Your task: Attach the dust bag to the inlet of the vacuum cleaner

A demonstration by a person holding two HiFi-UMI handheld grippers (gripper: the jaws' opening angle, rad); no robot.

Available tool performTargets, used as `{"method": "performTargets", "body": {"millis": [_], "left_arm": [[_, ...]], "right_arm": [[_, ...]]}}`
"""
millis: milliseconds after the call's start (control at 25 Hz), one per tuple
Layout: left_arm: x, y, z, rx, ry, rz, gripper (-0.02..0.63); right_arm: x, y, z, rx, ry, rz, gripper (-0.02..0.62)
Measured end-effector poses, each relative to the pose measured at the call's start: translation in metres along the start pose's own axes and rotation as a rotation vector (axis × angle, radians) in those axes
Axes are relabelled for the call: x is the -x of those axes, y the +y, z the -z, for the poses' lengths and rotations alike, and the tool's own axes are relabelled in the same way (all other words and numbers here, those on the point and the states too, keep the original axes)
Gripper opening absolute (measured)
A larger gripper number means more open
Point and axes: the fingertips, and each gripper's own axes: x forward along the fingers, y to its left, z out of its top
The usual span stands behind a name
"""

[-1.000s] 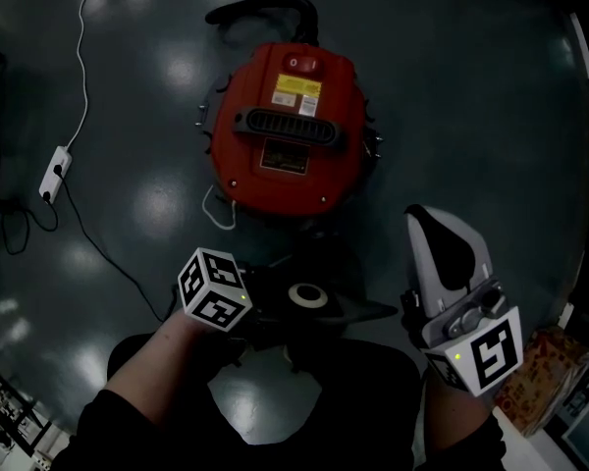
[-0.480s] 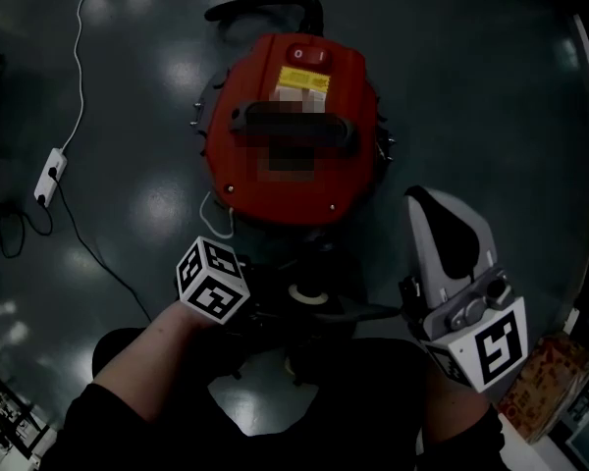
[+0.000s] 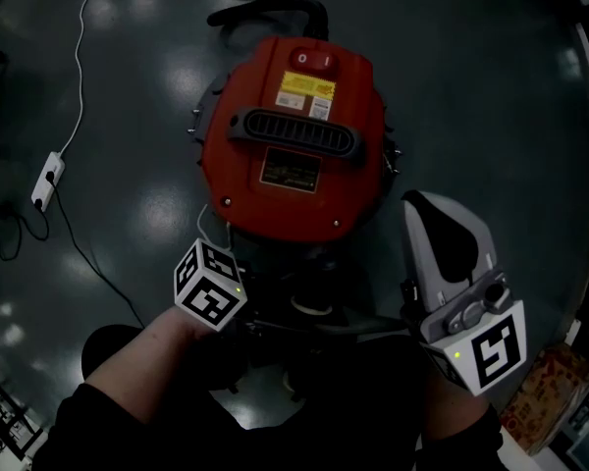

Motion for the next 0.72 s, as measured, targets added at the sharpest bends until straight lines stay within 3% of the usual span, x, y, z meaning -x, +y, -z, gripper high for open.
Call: {"method": "performTargets", "body": {"millis": [240,520,560,720], "left_arm": [[-0.001,-0.001,-0.003,0.060,-0.057,0.026,0.285],[0.000,-0.004,-0.004,0.052,-0.043,0.040,0.287],[0.000,-0.004,-0.003,0.051,-0.043,0.042,0.287],[-0.001,-0.005,-0.003,0.047,-0.034,0.046,0.285]], "right_arm": [[-0.006,-0.002,0.006,0.046,-0.007,-0.028,0.003],[-0.016,0.003,0.010,0.089,-0.006,-0.109,0.006],[-0.018,0.005,0.012,0.092,0.000,-0.129,0.045],[-0.024,0.008,0.020,0.136,0.038,-0.191,0.075]]}}
